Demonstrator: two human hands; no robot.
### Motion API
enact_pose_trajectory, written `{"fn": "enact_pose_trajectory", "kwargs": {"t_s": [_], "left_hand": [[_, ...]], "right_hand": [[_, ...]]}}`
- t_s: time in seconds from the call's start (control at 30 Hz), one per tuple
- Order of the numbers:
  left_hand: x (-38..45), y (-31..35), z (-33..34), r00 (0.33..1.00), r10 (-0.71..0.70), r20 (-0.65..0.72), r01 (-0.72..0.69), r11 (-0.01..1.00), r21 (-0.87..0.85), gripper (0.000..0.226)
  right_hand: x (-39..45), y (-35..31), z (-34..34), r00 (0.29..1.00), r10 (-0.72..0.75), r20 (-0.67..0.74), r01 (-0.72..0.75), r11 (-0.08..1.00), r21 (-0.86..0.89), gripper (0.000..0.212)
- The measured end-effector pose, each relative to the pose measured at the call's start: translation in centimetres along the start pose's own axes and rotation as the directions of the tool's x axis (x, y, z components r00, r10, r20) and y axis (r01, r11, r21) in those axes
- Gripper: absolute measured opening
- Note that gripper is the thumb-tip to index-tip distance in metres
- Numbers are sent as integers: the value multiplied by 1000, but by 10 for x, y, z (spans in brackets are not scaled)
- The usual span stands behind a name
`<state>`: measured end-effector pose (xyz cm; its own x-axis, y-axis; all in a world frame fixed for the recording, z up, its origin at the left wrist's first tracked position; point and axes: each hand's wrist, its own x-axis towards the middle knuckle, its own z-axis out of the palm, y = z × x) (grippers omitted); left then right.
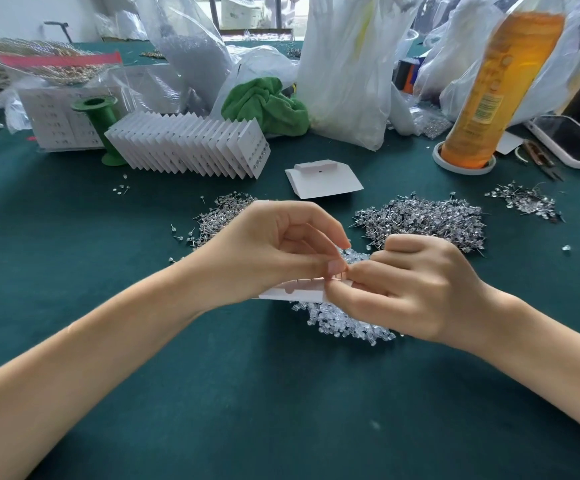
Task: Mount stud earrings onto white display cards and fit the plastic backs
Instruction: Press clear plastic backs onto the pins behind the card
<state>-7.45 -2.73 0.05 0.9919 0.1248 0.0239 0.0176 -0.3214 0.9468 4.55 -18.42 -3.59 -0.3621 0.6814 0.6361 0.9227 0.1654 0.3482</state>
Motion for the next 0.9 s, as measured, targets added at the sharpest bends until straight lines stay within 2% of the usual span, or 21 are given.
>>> {"fn": "enact_pose_trajectory", "kwargs": {"t_s": [0.3,0.8,0.9], "left_hand": [[0,1,2,1000,27,-14,-27,1000,17,19],[0,1,-1,1000,15,14,-16,998,65,16],[0,-1,0,1000,30,8,-30,999,45,15]], "right_hand": [[0,0,-2,1000,8,30,-8,1000,17,13],[1,-2,0,1000,-10,-26,9,999,-46,17],[-1,0,2,999,-18,-41,16,999,-48,24]]}}
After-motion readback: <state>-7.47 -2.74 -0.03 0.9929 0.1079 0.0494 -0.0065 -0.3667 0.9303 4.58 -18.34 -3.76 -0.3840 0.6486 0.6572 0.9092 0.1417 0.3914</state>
